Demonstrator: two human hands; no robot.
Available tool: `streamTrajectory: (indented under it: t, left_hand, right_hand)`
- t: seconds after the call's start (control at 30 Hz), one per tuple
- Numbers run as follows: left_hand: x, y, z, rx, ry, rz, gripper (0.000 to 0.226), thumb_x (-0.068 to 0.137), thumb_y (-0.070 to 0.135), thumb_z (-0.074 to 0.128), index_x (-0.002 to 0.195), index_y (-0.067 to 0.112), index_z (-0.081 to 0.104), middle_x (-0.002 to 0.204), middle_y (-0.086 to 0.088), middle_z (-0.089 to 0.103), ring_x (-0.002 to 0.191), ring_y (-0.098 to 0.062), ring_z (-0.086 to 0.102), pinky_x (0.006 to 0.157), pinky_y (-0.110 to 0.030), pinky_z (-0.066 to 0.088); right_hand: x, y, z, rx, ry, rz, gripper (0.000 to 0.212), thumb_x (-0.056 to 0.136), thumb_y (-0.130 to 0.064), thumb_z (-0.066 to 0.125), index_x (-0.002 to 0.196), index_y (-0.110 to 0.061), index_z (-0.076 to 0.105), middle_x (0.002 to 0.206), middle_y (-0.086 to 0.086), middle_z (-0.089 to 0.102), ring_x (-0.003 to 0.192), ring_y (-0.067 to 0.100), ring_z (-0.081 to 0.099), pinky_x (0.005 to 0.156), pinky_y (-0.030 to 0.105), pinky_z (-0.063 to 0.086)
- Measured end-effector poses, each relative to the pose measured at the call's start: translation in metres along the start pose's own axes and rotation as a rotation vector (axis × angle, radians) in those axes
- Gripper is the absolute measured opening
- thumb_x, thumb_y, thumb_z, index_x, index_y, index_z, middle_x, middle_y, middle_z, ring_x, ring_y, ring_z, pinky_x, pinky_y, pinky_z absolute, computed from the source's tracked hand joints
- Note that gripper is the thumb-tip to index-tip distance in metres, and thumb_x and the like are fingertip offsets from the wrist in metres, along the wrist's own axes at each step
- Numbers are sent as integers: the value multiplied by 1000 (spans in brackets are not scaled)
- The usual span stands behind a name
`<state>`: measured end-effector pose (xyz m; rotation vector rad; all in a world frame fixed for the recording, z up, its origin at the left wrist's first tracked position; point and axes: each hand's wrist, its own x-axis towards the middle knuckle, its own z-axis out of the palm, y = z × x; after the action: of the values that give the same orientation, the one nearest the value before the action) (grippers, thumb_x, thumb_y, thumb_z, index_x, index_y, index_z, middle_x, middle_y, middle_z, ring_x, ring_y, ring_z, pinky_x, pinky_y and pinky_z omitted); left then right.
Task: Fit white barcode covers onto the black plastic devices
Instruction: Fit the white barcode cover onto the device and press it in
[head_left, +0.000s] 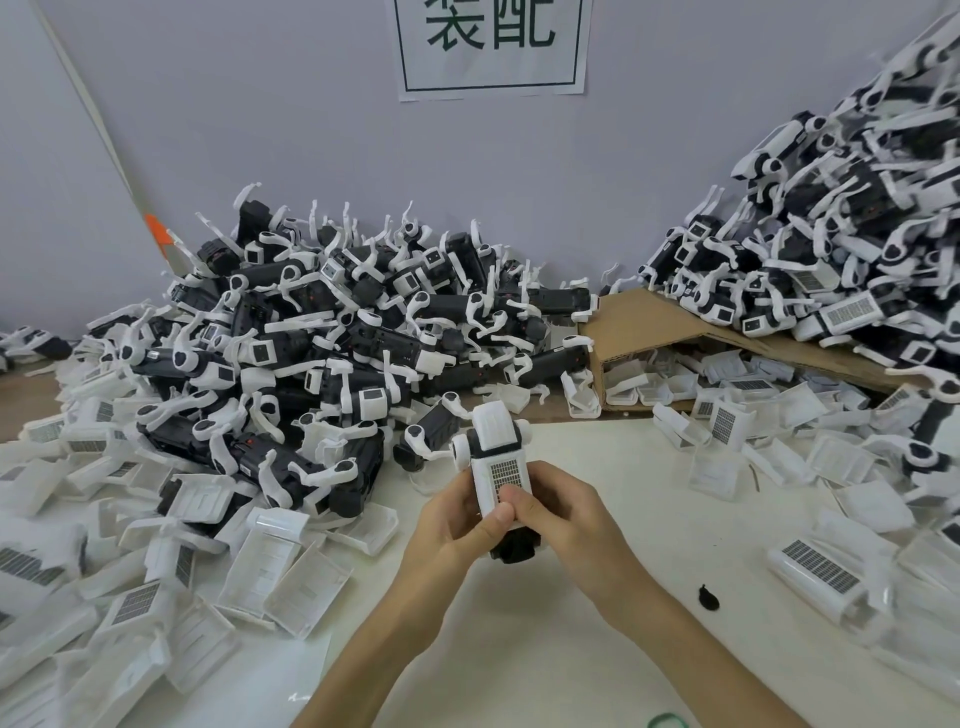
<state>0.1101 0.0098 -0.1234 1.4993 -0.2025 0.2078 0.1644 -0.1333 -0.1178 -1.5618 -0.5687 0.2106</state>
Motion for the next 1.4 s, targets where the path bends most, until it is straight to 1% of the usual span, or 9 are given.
streamTrajectory:
  t: [0.2, 0.3, 0.47, 0.83, 0.97, 1.07, 1.23, 1.33, 1.4]
  left_hand:
    - [2, 2, -6, 70, 92, -30, 39, 76, 21, 76, 113, 19, 65, 92, -4, 74, 81, -23, 70, 68, -28, 57]
    - [4, -4, -8, 483, 186, 91, 30, 73, 23, 75, 98, 34, 63, 87, 13, 70, 80, -11, 64, 79, -39, 55]
    - [3, -15, -14, 1074, 167, 361, 25, 81, 32, 79, 96, 38, 60, 78, 27, 63, 77, 7, 57, 115, -30, 16]
    - [4, -6, -17, 1123, 241, 477, 31, 77, 37, 82, 103, 24, 69, 84, 26, 63, 82, 0, 57, 112, -37, 27]
    - [4, -9, -17, 1149, 232, 499, 34, 75, 35, 84, 102, 23, 70, 88, 22, 67, 86, 0, 56, 110, -41, 29]
    - [5, -10, -16, 1175, 361, 589, 41, 77, 41, 81, 111, 20, 70, 110, 11, 68, 109, -11, 56, 104, -44, 36]
    - [4, 0, -14, 748, 537, 369, 76, 70, 45, 81, 135, 24, 50, 137, 9, 53, 130, -11, 49, 108, -25, 38]
    - [6, 4, -16, 6, 275, -71, 65, 68, 49, 80, 126, 24, 61, 123, 4, 69, 106, -15, 69, 84, -26, 56]
    - [7, 0, -17, -108, 119, -179, 44, 78, 42, 73, 118, 24, 70, 122, -4, 71, 106, -19, 70, 82, -29, 56]
  right_hand:
    - [1, -1, -10, -324, 217, -192, 65, 81, -35, 82, 130, -44, 41, 137, -31, 46, 111, -4, 58, 86, 20, 49]
    - [2, 0, -22, -527, 156, -424, 89, 77, -28, 86, 146, -42, 31, 149, -28, 36, 123, 2, 51, 93, 13, 43]
    - [3, 4, -22, -761, 21, -573, 54, 73, -26, 86, 123, -25, 66, 120, -21, 63, 117, 6, 47, 97, 24, 43]
    - [3, -6, -18, -767, 159, -658, 39, 68, -38, 79, 102, -22, 71, 96, -40, 44, 96, 6, 48, 79, 29, 46]
    - [1, 0, -23, -743, 139, -544, 45, 67, -39, 87, 106, -24, 72, 97, -25, 57, 93, 5, 50, 79, 30, 49]
    - [1, 3, -21, -632, 178, -438, 45, 70, -34, 90, 109, -34, 67, 97, -13, 60, 93, 3, 53, 79, 15, 45]
    - [5, -7, -20, -73, 285, -149, 33, 81, -43, 80, 107, -29, 66, 94, -10, 75, 85, 5, 69, 70, 17, 54]
    - [7, -10, -19, 231, 219, 34, 42, 78, -43, 68, 113, -20, 66, 102, 1, 76, 90, 11, 71, 72, 30, 60]
    - [6, -9, -16, 301, 146, 91, 44, 80, -38, 66, 115, -11, 66, 107, 8, 74, 93, 17, 71, 73, 34, 61]
